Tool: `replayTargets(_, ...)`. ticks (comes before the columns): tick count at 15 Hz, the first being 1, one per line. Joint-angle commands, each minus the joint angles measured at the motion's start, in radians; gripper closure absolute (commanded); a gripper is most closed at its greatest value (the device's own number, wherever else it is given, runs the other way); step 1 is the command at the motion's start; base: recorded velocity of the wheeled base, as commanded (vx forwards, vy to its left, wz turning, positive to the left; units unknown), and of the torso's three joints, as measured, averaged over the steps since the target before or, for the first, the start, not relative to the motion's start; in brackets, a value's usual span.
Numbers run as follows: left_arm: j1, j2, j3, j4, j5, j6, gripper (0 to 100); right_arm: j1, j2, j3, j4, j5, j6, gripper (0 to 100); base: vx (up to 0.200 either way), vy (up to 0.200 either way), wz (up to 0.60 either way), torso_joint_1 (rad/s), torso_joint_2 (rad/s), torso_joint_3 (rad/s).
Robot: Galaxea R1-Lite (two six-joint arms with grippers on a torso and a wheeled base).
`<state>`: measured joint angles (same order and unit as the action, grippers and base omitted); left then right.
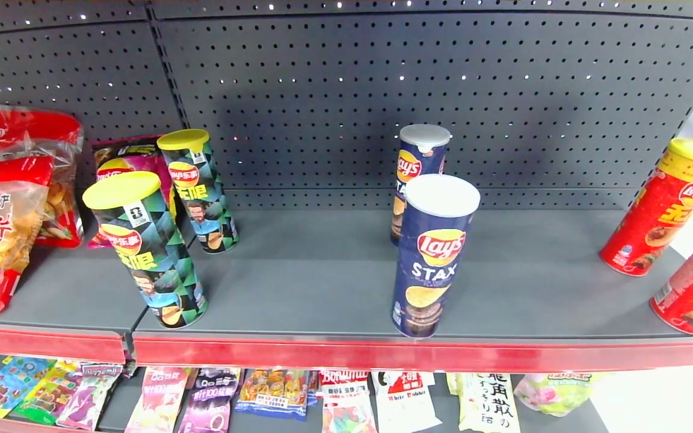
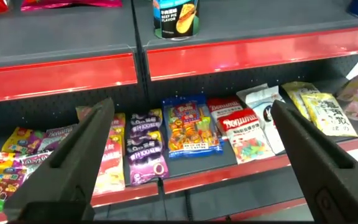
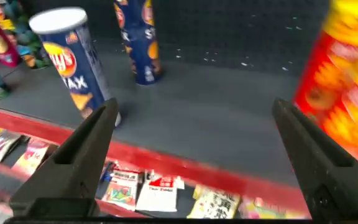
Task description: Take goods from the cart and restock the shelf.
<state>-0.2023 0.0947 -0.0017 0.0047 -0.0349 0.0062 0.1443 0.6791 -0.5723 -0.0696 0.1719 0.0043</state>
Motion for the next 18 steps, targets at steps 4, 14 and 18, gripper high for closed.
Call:
replayTargets(4, 0.0, 0.003, 0.0, 0.0, 0.0, 0.0, 0, 0.184, 0.545, -0.035, -0.259, 0.06, -0.013, 0, 0.0, 0.0, 0.0, 0.0, 0.0, 0.0)
replayTargets(14, 0.0, 0.003, 0.0, 0.0, 0.0, 0.0, 0, 0.235, 0.82, 0.035, -0.431, 0.006, -0.024, 0, 0.0, 0.0, 0.0, 0.0, 0.0, 0.0)
replayTargets(18, 0.0, 0.003, 0.0, 0.0, 0.0, 0.0, 0, 0.256, 0.916, 0.023, -0.454, -0.117, -0.066, 0, 0.0, 0.0, 0.0, 0.0, 0.0, 0.0)
